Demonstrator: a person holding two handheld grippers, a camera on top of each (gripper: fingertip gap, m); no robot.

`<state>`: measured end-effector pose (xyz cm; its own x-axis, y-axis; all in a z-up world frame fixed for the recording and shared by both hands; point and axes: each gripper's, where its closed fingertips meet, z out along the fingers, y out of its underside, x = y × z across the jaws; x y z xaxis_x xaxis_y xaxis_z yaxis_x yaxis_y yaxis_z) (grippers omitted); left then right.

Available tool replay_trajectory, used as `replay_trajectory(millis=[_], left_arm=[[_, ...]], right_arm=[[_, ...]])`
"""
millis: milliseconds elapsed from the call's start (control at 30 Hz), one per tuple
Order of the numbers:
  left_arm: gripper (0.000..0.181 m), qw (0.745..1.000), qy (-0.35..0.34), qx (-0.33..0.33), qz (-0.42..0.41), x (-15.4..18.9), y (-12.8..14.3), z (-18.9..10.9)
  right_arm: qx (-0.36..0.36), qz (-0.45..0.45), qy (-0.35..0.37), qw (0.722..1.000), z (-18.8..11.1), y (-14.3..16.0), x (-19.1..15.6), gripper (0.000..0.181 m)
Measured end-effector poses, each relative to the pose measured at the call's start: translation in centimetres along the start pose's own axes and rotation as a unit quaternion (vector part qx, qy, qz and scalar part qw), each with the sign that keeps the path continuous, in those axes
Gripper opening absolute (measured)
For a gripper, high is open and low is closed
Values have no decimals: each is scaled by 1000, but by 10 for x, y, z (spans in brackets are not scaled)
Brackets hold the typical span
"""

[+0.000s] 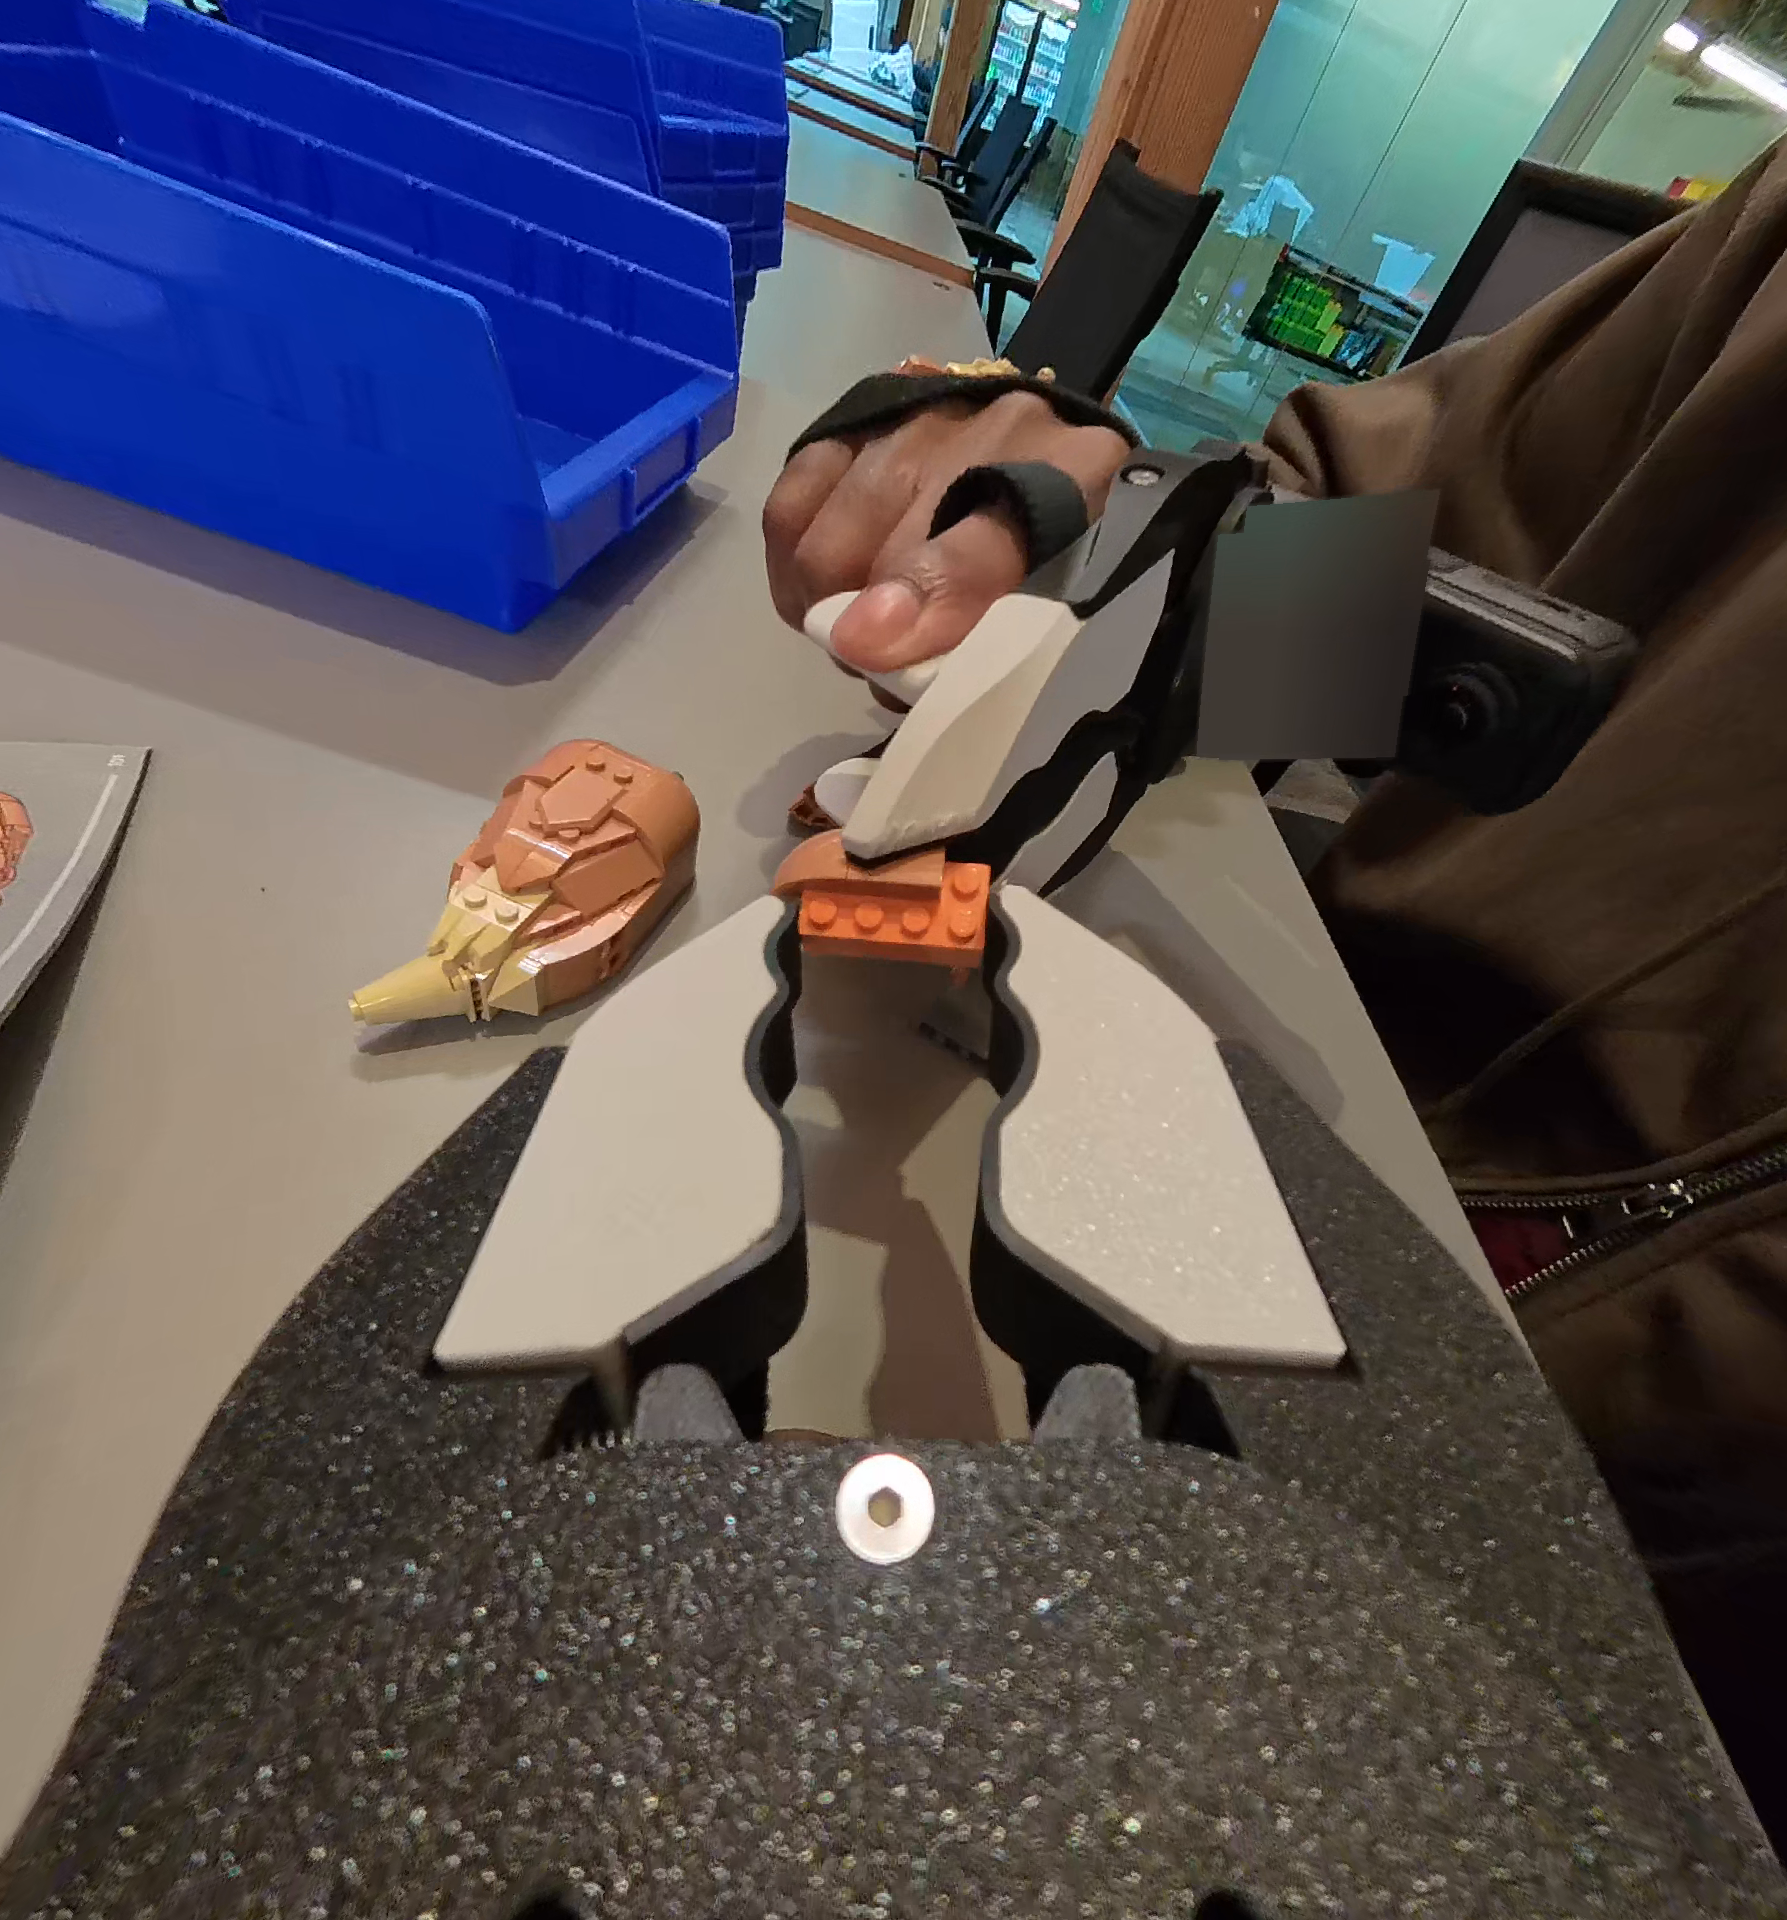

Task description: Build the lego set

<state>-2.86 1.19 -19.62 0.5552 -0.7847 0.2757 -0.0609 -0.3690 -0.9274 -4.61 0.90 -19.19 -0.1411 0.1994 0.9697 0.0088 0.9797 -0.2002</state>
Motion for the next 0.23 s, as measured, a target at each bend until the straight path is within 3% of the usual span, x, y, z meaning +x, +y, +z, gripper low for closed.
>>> replay_trajectory(millis=[133,233], left_arm=[[34,1000,-15,-5,7,-4,0,0],[34,997,-55,-42,26,-14,10,-2]], right_arm=[[-4,-2,10,1000,2,3,0,17],[-32,-10,2,999,-6,18,1,38]])
